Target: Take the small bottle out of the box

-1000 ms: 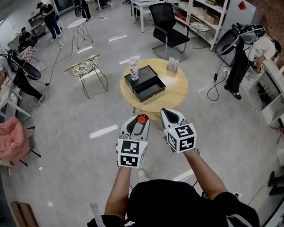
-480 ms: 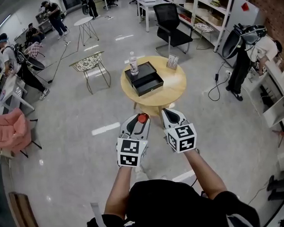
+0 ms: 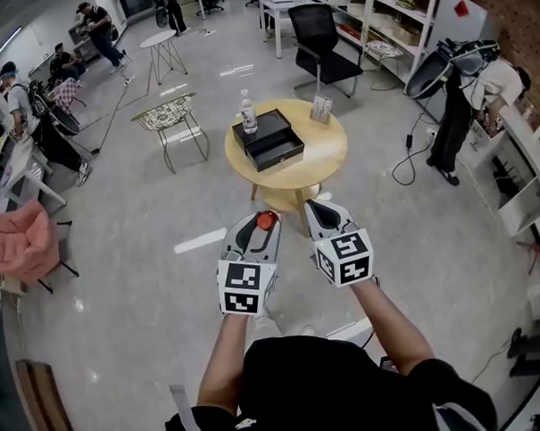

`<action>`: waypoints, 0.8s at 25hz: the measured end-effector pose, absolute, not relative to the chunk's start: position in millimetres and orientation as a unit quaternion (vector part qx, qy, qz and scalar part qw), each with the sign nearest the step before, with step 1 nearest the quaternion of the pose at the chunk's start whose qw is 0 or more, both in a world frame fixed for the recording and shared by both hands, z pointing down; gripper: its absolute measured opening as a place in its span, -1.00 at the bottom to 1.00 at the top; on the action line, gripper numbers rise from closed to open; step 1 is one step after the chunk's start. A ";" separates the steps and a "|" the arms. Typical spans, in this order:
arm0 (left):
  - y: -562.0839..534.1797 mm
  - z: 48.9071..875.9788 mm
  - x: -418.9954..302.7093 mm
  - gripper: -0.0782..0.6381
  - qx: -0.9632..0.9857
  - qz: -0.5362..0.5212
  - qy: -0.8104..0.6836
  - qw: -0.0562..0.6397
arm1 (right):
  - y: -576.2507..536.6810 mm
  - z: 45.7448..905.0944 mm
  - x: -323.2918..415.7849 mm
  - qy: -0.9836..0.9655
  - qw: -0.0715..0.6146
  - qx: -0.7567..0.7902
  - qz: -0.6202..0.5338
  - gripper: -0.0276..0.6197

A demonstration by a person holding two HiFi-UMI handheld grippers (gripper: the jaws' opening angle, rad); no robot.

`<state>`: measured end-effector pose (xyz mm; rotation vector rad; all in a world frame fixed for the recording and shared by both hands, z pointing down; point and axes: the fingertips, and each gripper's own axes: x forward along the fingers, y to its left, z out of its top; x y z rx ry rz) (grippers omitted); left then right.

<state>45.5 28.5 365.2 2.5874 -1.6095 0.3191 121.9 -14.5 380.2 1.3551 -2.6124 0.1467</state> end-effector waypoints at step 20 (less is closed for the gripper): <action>54.6 363.9 52.5 -0.37 0.841 0.098 -0.531 0.033 | 13.1 375.1 128.5 -0.885 0.072 0.457 0.055 -0.92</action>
